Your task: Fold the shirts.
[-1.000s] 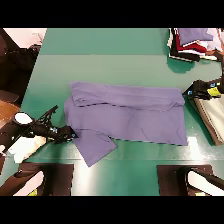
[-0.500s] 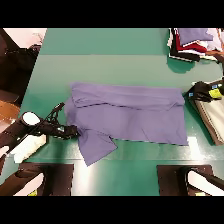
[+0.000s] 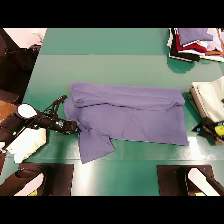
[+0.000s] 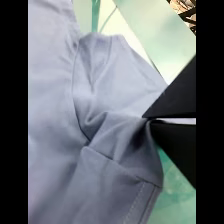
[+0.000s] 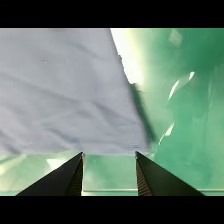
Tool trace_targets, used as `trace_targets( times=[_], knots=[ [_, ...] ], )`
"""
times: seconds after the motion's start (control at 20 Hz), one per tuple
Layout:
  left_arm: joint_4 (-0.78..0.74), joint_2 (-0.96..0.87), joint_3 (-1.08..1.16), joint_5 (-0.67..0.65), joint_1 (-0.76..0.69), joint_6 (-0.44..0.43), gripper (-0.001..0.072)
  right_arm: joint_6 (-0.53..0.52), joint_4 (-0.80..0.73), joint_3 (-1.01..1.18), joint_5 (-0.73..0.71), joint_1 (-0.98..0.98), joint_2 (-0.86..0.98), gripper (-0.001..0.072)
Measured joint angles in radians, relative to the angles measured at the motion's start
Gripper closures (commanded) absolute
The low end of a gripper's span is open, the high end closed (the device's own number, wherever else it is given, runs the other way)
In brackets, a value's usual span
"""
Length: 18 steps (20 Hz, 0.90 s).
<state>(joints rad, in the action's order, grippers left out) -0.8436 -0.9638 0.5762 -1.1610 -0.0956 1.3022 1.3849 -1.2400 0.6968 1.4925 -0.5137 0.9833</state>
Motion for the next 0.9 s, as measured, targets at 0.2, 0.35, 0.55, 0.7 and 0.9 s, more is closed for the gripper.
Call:
trace_targets(
  times=[0.2,0.35,0.55,0.7,0.9],
  knots=[
    [0.005,0.0,0.006,-0.002,0.0,-0.017,0.0684,-0.027,0.027,-0.117,-0.046,-0.084,0.03,0.0327],
    [0.007,0.0,0.007,-0.002,0.0,-0.023,0.0684,-0.034,0.04,-0.153,-0.074,-0.082,0.076,0.0335],
    [0.008,0.0,0.007,-0.001,0.0,-0.026,0.0683,-0.037,0.055,-0.166,-0.087,-0.027,0.112,0.0465],
    [0.008,0.0,0.007,-0.001,0.0,-0.03,0.0685,-0.039,0.045,-0.171,-0.113,0.016,0.123,0.0696],
    [-0.023,0.005,0.008,-0.042,0.0,-0.037,0.0686,-0.04,0.027,-0.173,-0.129,0.05,0.072,0.0697]
  ],
)
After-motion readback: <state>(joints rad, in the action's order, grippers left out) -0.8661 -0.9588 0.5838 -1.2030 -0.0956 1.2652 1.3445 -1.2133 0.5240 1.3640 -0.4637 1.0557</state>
